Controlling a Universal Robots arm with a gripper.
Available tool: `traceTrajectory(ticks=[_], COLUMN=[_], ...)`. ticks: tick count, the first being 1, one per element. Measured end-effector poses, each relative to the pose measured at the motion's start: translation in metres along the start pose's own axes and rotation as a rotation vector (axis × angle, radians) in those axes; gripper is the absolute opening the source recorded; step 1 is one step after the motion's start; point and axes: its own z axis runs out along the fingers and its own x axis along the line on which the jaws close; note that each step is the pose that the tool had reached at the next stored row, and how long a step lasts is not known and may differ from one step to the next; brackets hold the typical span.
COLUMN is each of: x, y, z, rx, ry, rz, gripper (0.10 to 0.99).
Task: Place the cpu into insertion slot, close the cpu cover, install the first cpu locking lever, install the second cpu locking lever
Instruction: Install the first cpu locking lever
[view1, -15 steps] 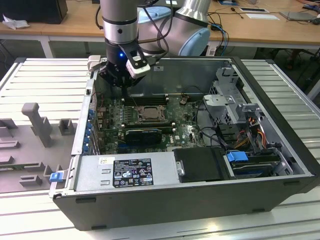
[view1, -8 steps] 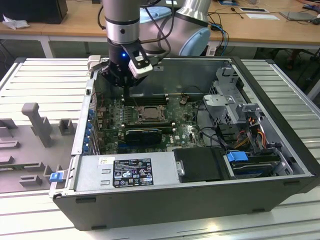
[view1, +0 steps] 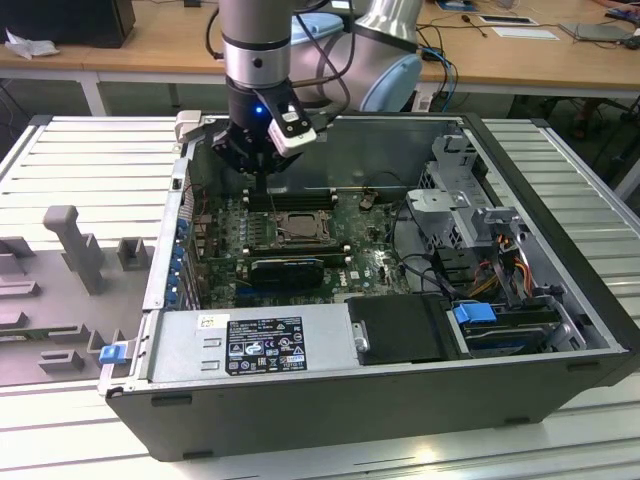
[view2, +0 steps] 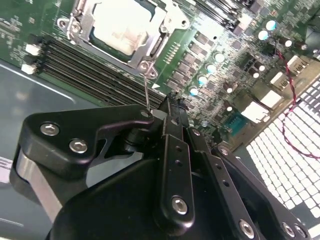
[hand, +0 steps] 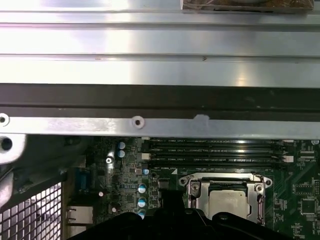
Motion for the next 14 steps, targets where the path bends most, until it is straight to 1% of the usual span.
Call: traceTrajectory(ticks=[2, 6, 11, 14], x=[-0.0057, -0.0126, -0.0168, -0.0224], y=[0.0000, -0.0001, -0.0001, -0.0003], z=[0.0000, 0.0000, 0.0006, 0.0013], rx=[0.000, 0.000, 0.000, 0.000], ry=[0.0000, -0.0001, 0.0000, -0.0001], rz=[0.000, 0.000, 0.001, 0.001], gripper=[0.106, 0.106, 0.106, 0.106])
